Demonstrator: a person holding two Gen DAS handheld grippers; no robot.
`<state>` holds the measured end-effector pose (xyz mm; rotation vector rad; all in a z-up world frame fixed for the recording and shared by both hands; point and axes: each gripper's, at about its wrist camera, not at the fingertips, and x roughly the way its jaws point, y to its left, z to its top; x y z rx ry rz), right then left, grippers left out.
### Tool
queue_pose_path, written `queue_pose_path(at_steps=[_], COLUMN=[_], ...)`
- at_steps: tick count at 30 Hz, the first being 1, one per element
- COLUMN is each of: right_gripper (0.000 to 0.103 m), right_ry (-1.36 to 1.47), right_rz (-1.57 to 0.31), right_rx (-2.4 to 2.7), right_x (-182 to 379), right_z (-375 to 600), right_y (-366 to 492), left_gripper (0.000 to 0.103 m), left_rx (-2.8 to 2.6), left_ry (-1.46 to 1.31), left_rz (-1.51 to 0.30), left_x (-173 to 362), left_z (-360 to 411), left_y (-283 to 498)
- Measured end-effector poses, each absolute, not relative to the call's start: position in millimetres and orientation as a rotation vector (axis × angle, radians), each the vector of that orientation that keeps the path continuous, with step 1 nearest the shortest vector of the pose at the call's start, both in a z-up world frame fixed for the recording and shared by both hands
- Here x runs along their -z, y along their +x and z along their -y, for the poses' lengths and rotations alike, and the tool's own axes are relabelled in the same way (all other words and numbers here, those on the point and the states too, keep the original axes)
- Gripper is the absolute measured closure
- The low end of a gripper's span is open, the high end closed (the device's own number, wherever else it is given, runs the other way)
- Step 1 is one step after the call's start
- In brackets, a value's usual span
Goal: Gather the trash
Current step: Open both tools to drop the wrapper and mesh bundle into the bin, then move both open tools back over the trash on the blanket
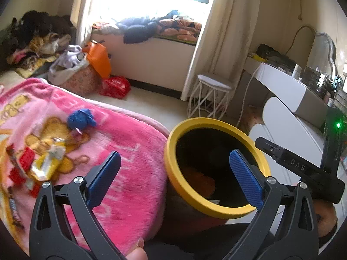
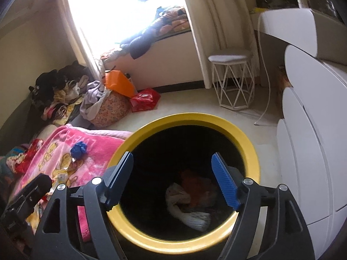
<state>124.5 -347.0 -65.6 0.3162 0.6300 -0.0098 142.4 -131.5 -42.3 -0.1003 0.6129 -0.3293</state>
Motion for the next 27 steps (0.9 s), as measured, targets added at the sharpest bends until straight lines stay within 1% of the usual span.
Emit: queue_pose_path(at_steps=[14, 20, 27], right_gripper=[0.027, 0.022, 0.020], right_ry=[0.265, 0.240, 0.214], right_rz=[-0.592, -0.556, -0.549], right_rx=[-0.076, -0.114, -0.151], right_x=[51.0, 42.0, 39.1], right_z=[297.7, 280.6, 260.7], right_y=[119.5, 113.0, 109.2], left_gripper=[0.011, 0.011, 0.011], left_rx=[0.243, 0.213, 0.148], left_ry=[-0.117, -0.141, -0.151], left_rz=[-0.525, -0.512, -0.491], left_x=[25.3, 22.6, 19.7], left_z=[85.9, 68.6, 46.3], left_y=[123.6, 119.4, 116.8])
